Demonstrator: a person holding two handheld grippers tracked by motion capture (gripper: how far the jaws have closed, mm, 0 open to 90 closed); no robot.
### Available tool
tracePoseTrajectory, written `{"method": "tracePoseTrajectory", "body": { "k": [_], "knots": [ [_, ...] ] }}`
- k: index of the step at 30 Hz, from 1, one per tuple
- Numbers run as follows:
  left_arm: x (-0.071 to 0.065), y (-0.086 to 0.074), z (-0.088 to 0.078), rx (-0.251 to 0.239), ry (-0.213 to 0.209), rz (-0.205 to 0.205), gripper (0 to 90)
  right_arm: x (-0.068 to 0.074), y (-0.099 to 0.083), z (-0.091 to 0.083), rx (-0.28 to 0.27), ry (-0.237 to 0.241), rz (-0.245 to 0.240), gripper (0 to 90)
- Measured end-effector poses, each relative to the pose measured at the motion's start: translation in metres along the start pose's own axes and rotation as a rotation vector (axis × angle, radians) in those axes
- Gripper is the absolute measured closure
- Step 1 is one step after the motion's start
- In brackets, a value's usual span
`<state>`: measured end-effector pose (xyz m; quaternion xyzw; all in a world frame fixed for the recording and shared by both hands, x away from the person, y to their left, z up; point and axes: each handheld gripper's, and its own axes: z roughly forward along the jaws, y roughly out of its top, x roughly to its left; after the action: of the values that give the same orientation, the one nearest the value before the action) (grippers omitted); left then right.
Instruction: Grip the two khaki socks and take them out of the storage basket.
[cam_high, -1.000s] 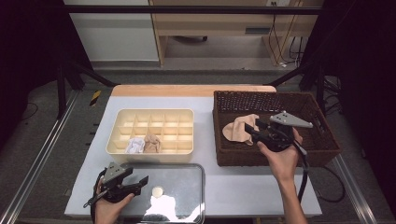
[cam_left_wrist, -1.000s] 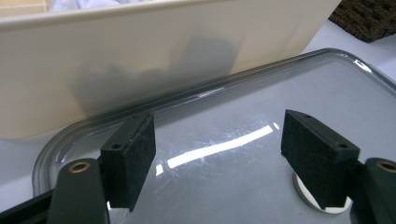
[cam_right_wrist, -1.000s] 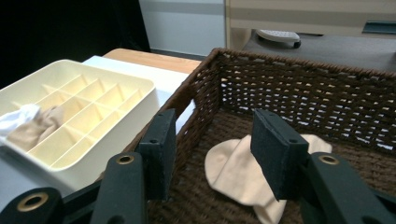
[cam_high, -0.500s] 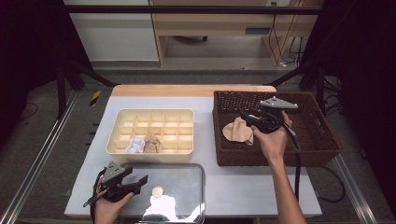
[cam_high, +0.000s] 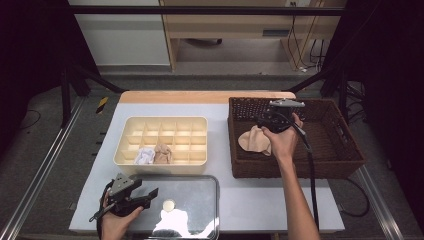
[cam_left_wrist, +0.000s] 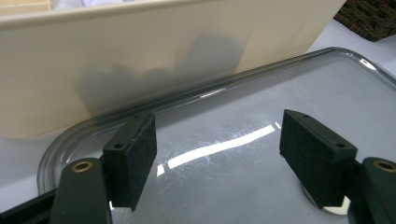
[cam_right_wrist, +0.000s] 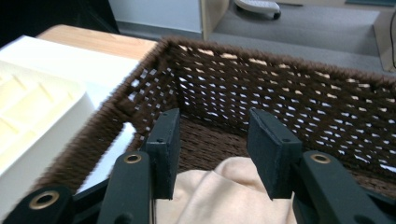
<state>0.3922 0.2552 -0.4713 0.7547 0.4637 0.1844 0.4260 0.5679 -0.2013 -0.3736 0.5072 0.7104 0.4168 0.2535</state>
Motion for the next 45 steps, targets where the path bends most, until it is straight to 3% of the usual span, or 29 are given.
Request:
{"method": "tracePoseTrajectory", "body": {
  "k": [6,17,23,30,37,42,45],
  "knots": [
    [0.000,0.000,0.001,0.004,0.002,0.003,27.0,-0.005,-0.006,0.009,0.052,-0.024,-0.005,57.2],
    [0.000,0.000,0.001,0.005,0.006,0.006,27.0,0.004,-0.016,0.032,0.107,-0.042,0.014,55.3],
    [0.000,0.000,0.001,0.005,0.008,0.008,26.9,0.004,-0.021,0.044,0.142,-0.096,0.027,52.3],
    [0.000,0.000,0.001,0.005,0.011,0.010,26.9,0.003,-0.025,0.050,0.196,-0.103,0.070,49.1],
    [-0.001,0.000,0.001,0.006,0.014,0.014,27.1,0.005,-0.030,0.057,0.256,-0.089,0.059,46.8],
    [-0.001,0.000,0.001,0.005,0.014,0.014,27.3,0.004,-0.034,0.061,0.310,-0.087,0.067,51.2],
    [0.000,-0.001,0.001,0.007,0.014,0.011,27.3,0.004,-0.036,0.063,0.362,-0.071,0.064,59.4]
  ]
}}
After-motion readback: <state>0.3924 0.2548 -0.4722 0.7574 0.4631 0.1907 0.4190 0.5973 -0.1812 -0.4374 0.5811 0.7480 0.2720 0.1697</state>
